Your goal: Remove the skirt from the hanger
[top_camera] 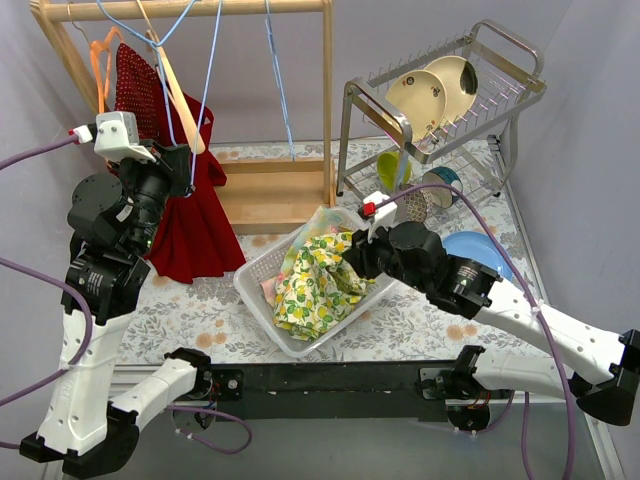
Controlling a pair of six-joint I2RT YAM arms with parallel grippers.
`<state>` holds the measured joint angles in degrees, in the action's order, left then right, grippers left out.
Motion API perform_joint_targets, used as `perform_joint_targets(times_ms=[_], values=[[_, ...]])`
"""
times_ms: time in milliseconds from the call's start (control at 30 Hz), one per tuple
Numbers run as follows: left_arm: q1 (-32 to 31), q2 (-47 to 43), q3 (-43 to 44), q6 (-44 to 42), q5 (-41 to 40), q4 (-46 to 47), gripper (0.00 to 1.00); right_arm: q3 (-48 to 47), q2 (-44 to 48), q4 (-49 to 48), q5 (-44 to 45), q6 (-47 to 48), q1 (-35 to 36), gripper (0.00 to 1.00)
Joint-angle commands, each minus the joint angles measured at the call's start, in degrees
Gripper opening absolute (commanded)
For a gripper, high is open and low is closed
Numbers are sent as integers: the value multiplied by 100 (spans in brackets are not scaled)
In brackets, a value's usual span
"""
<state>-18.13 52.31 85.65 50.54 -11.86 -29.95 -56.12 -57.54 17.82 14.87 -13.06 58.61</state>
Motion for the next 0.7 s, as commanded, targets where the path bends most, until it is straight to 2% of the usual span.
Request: perform_joint_targets(times_ms=[0,67,167,267,400,567,667], values=[[11,-63,-65,34,-71,-89,0,-277,-274,-796,-415,207,10,35],[20,-125,-206,87,25,-55,0,29,-450,-1709,-450,295,1,34],[11,-195,-373,87,35,34,0,364,-968,-2466,-626,41,-25,32],[20,-116,-356,8,-45,-80,0,679,-1714,-2626,-504,-502,-25,29],[20,-99,-399,-27,-115,-282,0,1444,-2207,-3116,-257,-1101,-34,27],[11,-318,-479,-27,-203,-344,0,1402,-2753,-2750,-301,-1348,-34,27],[11,-301,-339,-36,-212,-545,0,1226,-2597,-2477,-319,-1322,-34,29]])
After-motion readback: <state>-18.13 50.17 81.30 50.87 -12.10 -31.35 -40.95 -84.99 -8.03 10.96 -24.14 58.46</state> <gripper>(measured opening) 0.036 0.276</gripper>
